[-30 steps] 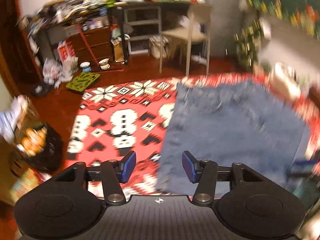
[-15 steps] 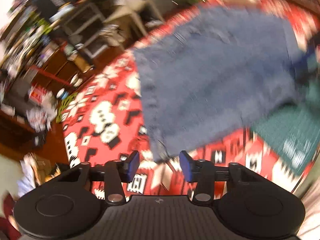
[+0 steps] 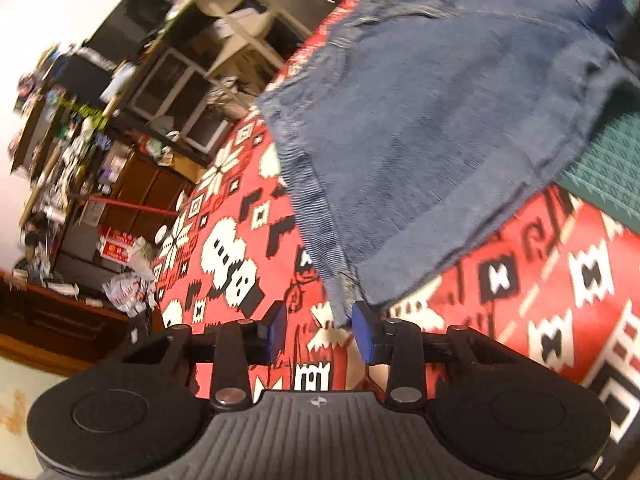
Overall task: Fold clothes
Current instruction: 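Grasp the cuffed hem with the left gripper while the right gripper grasps the side seam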
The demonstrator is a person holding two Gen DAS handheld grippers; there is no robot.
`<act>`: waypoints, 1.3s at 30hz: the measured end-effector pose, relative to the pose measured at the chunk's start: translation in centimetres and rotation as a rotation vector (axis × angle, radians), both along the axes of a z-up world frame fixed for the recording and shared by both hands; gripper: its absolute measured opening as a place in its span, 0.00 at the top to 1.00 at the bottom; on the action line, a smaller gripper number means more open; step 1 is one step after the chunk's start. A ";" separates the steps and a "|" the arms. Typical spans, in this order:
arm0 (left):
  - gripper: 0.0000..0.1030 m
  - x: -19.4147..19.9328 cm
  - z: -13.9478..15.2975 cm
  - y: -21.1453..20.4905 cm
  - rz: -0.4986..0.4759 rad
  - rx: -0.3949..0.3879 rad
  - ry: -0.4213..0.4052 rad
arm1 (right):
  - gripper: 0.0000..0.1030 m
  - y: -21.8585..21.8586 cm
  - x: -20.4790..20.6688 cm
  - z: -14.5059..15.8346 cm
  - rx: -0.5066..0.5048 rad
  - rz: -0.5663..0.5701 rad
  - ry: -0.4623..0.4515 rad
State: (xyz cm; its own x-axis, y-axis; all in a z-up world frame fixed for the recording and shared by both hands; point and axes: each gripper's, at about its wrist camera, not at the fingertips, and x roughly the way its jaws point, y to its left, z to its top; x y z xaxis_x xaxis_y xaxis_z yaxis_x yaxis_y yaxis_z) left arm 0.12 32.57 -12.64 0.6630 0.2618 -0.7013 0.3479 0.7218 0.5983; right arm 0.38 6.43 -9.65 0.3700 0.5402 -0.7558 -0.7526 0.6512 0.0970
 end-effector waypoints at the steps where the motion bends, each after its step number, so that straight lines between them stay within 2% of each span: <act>1: 0.64 0.1 0.0 0.3 0.013 -0.025 -0.007 | 0.67 0.4 -0.1 -0.1 -0.005 -0.001 0.001; 3: 0.64 0.3 0.0 0.8 0.037 -0.074 -0.012 | 0.67 1.2 -0.6 -0.2 -0.011 0.008 -0.011; 7: 0.67 0.4 -0.2 1.6 0.062 -0.152 -0.017 | 0.67 2.8 -1.4 -0.7 -0.081 0.019 -0.098; 11: 0.67 -0.3 -0.3 1.8 0.049 -0.177 -0.018 | 0.68 2.9 -1.3 -1.0 -0.127 -0.002 -0.122; 16: 0.67 -0.9 -0.9 2.0 0.056 -0.213 -0.021 | 0.69 2.1 -0.6 -1.4 -0.170 -0.039 -0.075; 19: 0.67 -0.8 -1.1 2.2 0.061 -0.228 -0.025 | 0.70 1.9 -0.7 -1.1 -0.137 -0.036 -0.094; 24: 0.68 -0.2 -0.9 2.3 0.068 -0.238 -0.033 | 0.71 3.1 -1.6 -1.6 -0.209 0.019 -0.160; 25: 0.71 -0.1 -0.8 2.2 0.071 -0.243 -0.038 | 0.73 2.9 -1.6 -1.6 -0.214 0.023 -0.146; 27: 0.96 0.1 -0.5 2.3 0.084 -0.264 -0.058 | 0.77 2.3 -1.6 -1.4 -0.218 0.028 -0.134; 31: 0.96 0.4 0.4 2.9 0.125 -0.332 -0.102 | 0.80 1.8 -2.2 -0.6 -0.223 0.064 -0.152; 33: 0.96 0.4 0.4 3.8 0.146 -0.359 -0.091 | 0.80 1.7 -2.8 -0.4 -0.223 0.099 -0.166; 35: 0.96 0.4 -0.2 3.9 0.144 -0.350 -0.060 | 0.80 2.1 -3.2 -0.8 -0.244 0.119 -0.185; 37: 0.96 0.3 -0.9 3.5 0.136 -0.325 -0.042 | 0.78 2.2 -2.8 -1.1 -0.234 0.112 -0.166; 39: 0.96 0.1 -1.0 3.6 0.147 -0.338 -0.043 | 0.75 2.4 -2.5 -1.3 -0.225 0.108 -0.151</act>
